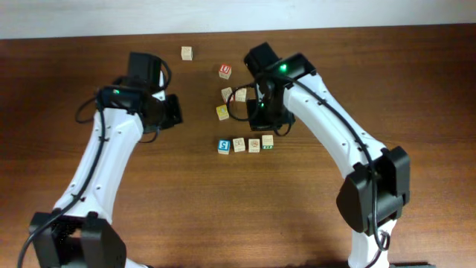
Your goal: Rotate 4 blocks
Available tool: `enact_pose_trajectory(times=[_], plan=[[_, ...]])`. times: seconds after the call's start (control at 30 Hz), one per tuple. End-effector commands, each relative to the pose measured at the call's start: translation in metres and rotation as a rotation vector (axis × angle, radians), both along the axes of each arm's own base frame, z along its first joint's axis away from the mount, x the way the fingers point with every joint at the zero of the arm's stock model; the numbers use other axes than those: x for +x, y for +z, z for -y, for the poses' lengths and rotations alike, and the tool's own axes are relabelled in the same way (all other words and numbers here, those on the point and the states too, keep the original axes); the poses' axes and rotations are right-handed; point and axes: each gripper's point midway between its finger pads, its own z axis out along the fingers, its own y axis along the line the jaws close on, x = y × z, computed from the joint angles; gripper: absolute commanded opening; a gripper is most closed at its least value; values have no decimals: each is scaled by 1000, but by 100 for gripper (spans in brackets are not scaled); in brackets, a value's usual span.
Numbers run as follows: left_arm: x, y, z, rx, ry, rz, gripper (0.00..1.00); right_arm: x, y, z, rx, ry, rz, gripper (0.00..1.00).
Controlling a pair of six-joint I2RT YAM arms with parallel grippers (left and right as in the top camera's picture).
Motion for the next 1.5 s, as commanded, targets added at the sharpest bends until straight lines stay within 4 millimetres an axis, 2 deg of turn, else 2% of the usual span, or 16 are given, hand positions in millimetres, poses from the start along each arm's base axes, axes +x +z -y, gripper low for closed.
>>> enact_pose_trajectory(times=[0.0, 0.03, 0.17, 0.23, 0.33, 0.4, 0.47, 0.6, 0.7, 0.87, 1.03, 1.13, 1.33, 1.47], plan=[[-13, -41, 11, -19, 39, -77, 0, -12, -24, 8, -27, -10, -34, 4], [-18, -54, 16, -23, 33, -107, 0, -15, -34, 12, -39, -13, -49, 4], [-23, -92, 38, -46, -16, -193, 0, -13, -49, 15, -41, -36, -41, 4], [-24, -107, 42, -46, -26, -228, 0, -9, -55, 30, -7, -105, -72, 4], [-20, -108, 49, -72, -78, -212, 0, 5, -51, 57, 124, -129, -109, 4], [-18, -102, 69, -173, -168, -193, 0, 9, -43, 65, 285, -70, -119, 4], [-17, -99, 78, -215, -205, -181, 0, 7, -49, 69, 353, -67, -131, 4], [-15, -101, 80, -227, -211, -177, 0, -7, -89, 63, 440, -81, -139, 4], [-15, -104, 79, -237, -136, -198, 0, -8, -103, 61, 443, -70, -109, 4], [-21, -122, 79, -268, -4, -285, 0, 2, -106, 63, 428, -61, -59, 4], [-31, -144, 97, -270, -33, -344, 0, 6, -106, 63, 426, -58, -42, 4], [-28, -141, 108, -307, -60, -327, 0, 4, -106, 60, 425, -47, -46, 4], [-27, -140, 112, -321, -67, -322, 0, -2, -106, 45, 423, -5, -54, 4], [-16, -136, 118, -355, -85, -276, 0, -5, -106, 40, 423, 17, -55, 4]])
